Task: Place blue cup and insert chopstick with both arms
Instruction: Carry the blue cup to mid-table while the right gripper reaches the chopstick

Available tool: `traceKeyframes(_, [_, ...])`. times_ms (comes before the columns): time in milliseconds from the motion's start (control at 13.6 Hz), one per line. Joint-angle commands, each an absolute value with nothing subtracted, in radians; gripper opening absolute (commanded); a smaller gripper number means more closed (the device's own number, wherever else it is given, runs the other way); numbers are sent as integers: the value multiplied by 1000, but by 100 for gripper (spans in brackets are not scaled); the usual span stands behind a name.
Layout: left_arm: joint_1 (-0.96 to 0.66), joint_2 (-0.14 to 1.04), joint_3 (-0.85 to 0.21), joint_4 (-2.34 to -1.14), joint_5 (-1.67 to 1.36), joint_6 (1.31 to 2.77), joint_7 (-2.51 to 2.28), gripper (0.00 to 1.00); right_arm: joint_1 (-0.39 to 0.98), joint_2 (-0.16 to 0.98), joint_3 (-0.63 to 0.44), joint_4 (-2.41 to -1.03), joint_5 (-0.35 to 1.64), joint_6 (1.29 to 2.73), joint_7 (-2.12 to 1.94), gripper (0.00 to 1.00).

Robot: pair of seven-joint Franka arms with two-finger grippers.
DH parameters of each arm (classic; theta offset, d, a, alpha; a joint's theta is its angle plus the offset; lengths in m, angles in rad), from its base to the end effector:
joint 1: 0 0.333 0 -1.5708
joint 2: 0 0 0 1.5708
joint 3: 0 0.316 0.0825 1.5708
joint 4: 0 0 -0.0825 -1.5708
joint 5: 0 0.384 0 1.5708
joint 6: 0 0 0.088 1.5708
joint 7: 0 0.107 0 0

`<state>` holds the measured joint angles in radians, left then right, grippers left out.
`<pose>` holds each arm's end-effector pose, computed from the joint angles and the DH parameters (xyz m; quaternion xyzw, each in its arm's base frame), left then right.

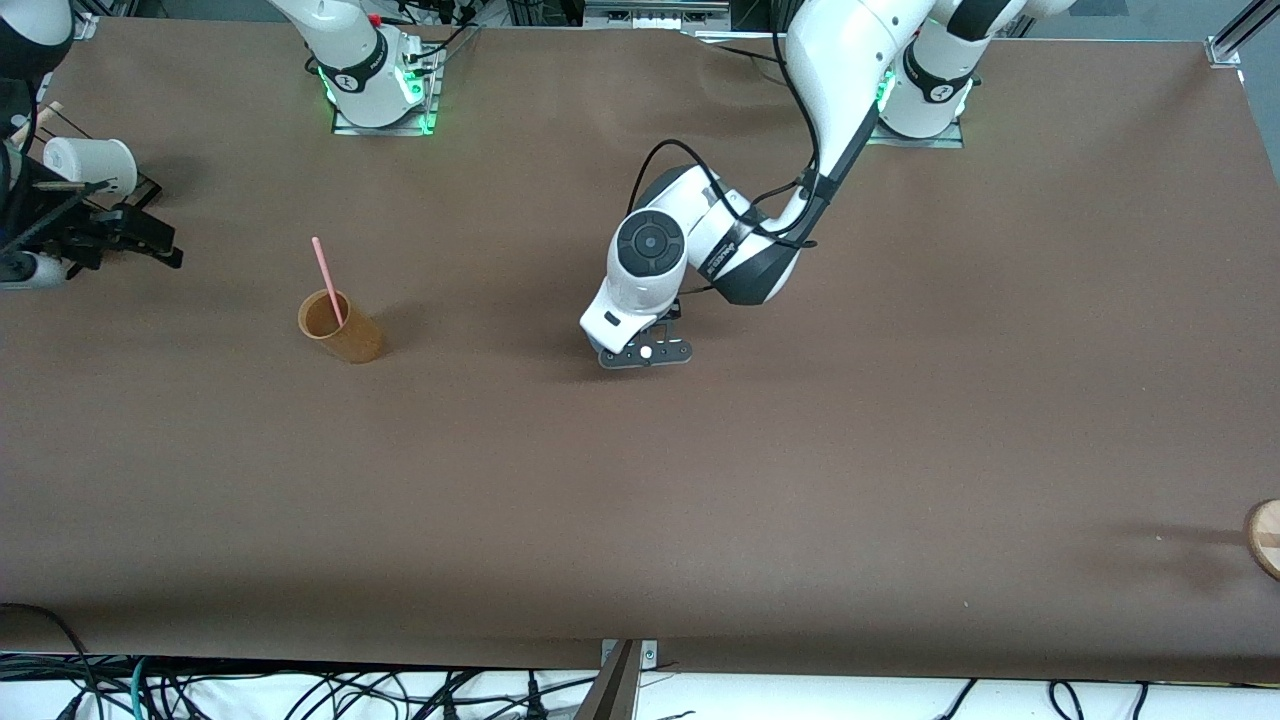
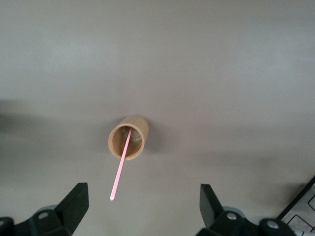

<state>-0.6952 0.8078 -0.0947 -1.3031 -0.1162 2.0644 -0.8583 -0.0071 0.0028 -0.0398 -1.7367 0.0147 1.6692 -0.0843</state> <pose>0.5285 -0.5187 0.2566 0.9932 0.0764 -0.0772 0.0417 0.5555 -0.0246 0.5527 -0.9992 -0.0177 0.0346 0.0095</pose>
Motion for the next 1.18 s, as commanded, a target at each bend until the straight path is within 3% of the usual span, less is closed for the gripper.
traceKeyframes(0, [-729,860,-78,-1253,-138,2101,-920,0,29,38,-38,-1750,18,1652,-49,100])
traceKeyframes(147, [-727,864,-78,-1253,-138,2106,-922,0,66,72,-38,-1798,14,1678,-20,100])
traceKeyframes(221, [-726,864,-75,-1253,-138,2106,-913,11,66,75,-38,-1833,14,1721,-6,100])
traceKeyframes(294, [-723,856,-68,-1250,-140,2106,-911,47,69,74,-37,-1886,18,1753,11,100])
traceKeyframes(368, [-719,847,-66,-1249,-140,2105,-908,99,72,71,-34,-1940,18,1794,47,100])
traceKeyframes(809, [-648,760,-63,-1180,-134,1988,-720,100,77,72,6,-2164,17,1966,107,98])
traceKeyframes(956, [-612,680,-61,-1198,-114,1982,-587,100,77,74,11,-2207,14,2009,107,84])
traceKeyframes(1103, [-559,618,-61,-1203,-110,1935,-534,100,77,75,11,-2212,11,2014,106,61])
